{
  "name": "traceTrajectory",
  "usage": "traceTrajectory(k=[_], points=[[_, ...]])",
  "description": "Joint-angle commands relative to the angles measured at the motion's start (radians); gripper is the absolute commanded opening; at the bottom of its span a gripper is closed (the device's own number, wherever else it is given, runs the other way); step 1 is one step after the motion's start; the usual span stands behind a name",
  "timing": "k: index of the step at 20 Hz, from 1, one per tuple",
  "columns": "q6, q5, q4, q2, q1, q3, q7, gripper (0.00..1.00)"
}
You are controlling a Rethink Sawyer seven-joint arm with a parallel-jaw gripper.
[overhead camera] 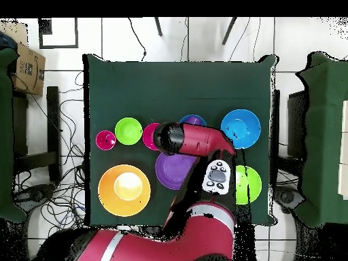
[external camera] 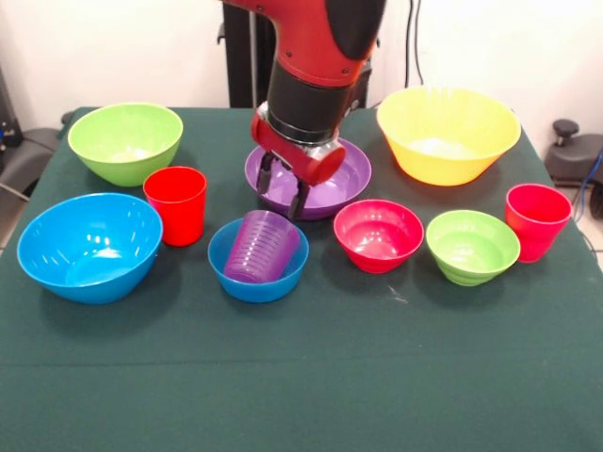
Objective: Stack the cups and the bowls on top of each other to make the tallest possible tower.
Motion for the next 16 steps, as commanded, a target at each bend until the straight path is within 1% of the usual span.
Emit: traceTrajectory(k=[1,3,5,7,8,9,10,14,16], points=[[-0.089,-0.029,-0.008,0.089,0.033,0.042,0.090,1.00],[-0.104,-0.026,-0.001,0.084,0.030,0.045,0.085,1.00],[-0.145,-0.023,0.012,0.076,0.020,0.055,0.084,1.00],[-0.217,-0.027,0.027,0.068,0.006,0.068,0.087,1.00],[-0.273,-0.034,0.032,0.066,0.003,0.068,0.093,1.00],[-0.297,-0.037,0.031,0.067,0.004,0.065,0.097,1.00],[-0.343,-0.039,0.034,0.069,0.005,0.062,0.110,1.00],[-0.449,-0.036,0.042,0.081,0.003,0.050,0.126,1.00],[-0.492,-0.031,0.047,0.085,-0.006,0.057,0.127,1.00]])
